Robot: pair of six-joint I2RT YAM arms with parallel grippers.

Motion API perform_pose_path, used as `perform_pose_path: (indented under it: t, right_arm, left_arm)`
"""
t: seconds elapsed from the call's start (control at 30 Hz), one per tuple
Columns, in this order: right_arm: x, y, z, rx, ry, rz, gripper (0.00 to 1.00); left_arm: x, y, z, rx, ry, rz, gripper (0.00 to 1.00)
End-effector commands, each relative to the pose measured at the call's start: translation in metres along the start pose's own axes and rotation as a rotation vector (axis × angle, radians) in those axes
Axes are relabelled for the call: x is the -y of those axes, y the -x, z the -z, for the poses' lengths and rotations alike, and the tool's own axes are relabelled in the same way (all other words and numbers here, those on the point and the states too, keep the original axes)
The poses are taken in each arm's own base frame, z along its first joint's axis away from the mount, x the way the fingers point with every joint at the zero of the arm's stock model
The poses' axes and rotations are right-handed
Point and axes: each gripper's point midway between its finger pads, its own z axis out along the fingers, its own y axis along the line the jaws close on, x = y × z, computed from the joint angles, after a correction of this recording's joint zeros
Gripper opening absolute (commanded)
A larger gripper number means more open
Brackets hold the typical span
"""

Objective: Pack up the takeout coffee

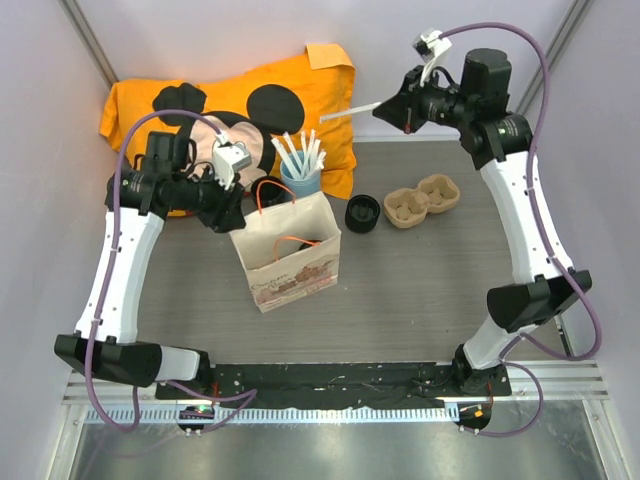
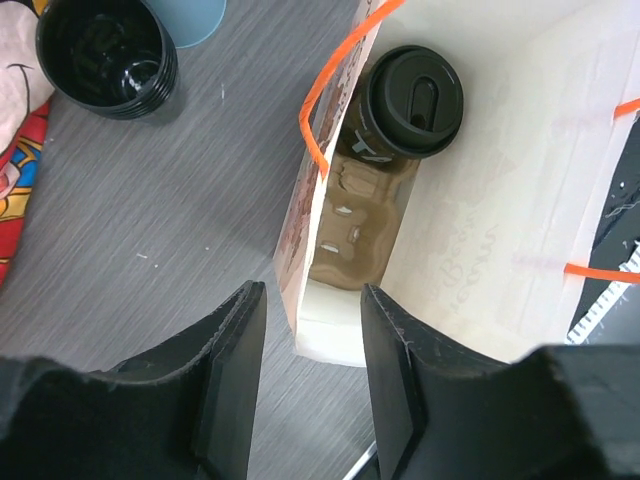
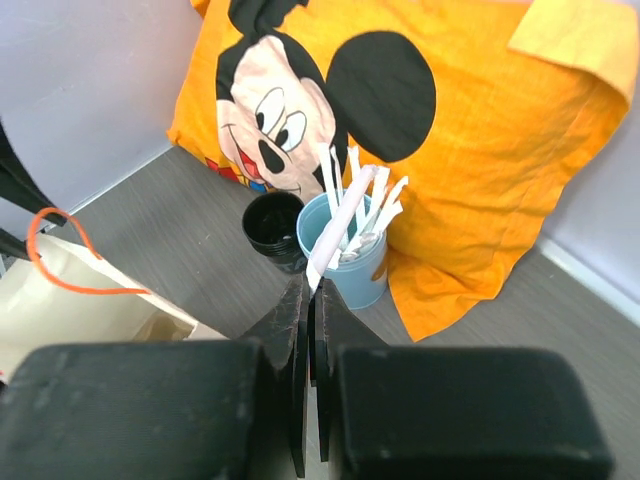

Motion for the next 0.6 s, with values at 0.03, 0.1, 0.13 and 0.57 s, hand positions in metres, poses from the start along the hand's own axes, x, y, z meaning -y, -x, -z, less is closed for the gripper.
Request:
perform_pose_path:
  t: [0.03,0.1,0.13,0.57]
  right_arm:
    - [-0.025,0.028,0.036,0.062,0.005,0.078,0.02]
    - [-0.041,0.036,0.048,0.083,0.043,0.095,0.02]
    - [-0.047,0.037,0.053,0.087,0.063,0.097,0.02]
    - [-0.136,0.018,0.109,0.055,0.4,0.133,0.01]
  left_arm:
    - [0.003,0.022,0.02,0.102,0.052,-0.029,0.47]
    - [-0.001,0.026,0.023,0.115,0.076,-0.02,0.48]
    - [-0.002,0.027,0.023,0.118,0.088,-0.013,0.48]
    - [-0.014,0.046,0.034,0.171,0.167,0.009,0.53]
